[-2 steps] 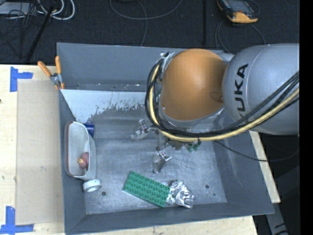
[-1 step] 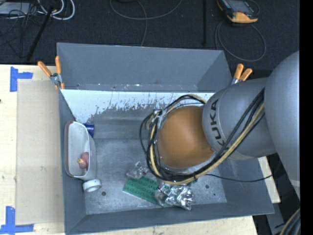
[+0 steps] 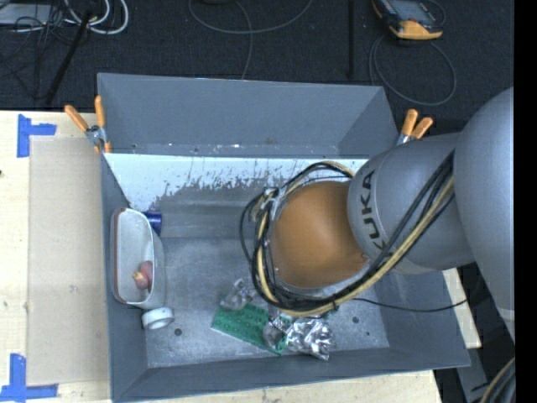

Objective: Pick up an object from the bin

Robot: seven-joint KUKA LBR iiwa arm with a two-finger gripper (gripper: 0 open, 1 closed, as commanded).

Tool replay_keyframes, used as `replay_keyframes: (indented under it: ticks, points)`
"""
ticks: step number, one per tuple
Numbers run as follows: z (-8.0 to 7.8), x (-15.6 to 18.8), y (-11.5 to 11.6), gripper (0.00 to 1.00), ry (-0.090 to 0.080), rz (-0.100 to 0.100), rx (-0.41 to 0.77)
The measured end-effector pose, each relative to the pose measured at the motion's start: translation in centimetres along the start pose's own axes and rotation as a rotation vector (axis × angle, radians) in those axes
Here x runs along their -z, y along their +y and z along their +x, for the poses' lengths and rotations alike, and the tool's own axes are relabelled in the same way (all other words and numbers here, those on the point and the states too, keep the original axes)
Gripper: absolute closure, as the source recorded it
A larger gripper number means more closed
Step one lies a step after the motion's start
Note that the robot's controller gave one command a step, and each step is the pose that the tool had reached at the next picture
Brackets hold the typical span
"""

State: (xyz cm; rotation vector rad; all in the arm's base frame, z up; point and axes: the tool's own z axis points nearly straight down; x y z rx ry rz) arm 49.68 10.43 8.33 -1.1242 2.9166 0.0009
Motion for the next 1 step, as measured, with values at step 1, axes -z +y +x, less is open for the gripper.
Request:
replay_keyframes:
  ticks: [1]
  points:
    - [-5.25,12.48,1.74,1.00,0.006,-0.002,-0.001]
